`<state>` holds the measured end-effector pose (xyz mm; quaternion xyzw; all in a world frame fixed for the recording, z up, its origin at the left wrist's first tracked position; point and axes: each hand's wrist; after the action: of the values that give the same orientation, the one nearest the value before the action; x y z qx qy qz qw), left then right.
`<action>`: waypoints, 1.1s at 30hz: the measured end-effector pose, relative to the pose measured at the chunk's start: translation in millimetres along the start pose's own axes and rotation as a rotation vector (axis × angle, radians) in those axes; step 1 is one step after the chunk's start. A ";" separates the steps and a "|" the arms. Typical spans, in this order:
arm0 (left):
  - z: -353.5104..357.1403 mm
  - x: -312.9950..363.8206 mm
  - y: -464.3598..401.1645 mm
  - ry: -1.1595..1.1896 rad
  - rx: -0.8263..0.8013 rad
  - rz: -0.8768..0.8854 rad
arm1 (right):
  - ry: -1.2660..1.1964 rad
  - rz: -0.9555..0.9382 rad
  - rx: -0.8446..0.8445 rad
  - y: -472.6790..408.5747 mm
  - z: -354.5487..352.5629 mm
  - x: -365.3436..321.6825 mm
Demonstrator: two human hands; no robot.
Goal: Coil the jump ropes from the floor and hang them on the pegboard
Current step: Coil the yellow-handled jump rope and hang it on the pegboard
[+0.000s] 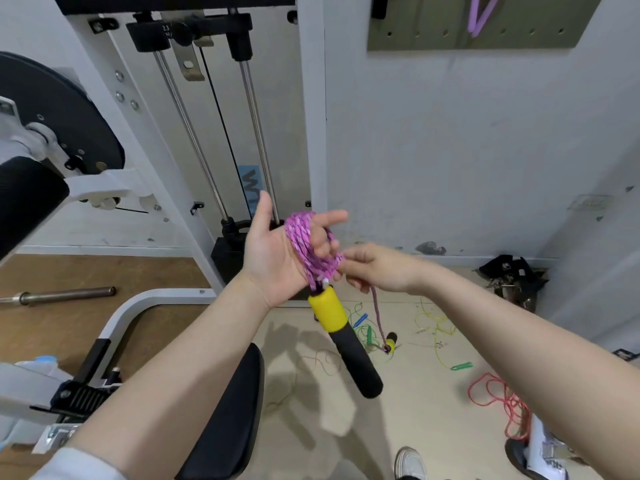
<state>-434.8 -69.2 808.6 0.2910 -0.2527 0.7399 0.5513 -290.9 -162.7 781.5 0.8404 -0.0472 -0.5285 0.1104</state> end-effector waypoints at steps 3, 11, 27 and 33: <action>-2.9 7.3 -4.2 0.188 0.150 0.170 | 0.141 0.092 -0.113 5.0 9.2 12.1; -5.1 -14.3 -9.4 -0.478 0.345 -0.380 | 0.401 0.025 -0.161 8.3 0.3 -36.5; -24.1 3.4 8.1 -0.036 -0.448 -0.332 | 0.009 -0.247 0.224 -3.5 2.2 -23.1; -20.3 -0.3 1.0 0.123 0.338 0.222 | 0.156 0.072 -0.027 3.4 16.5 -3.6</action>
<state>-438.7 -55.5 794.0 0.3041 -0.1215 0.8442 0.4244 -307.1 -167.5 778.7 0.8751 -0.0613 -0.4579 0.1440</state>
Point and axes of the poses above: each hand's wrist, its own y-axis away from the middle knuckle, its own z-axis out of the palm, x = y × z, and after that the axes turned 6 degrees about -x, right-handed
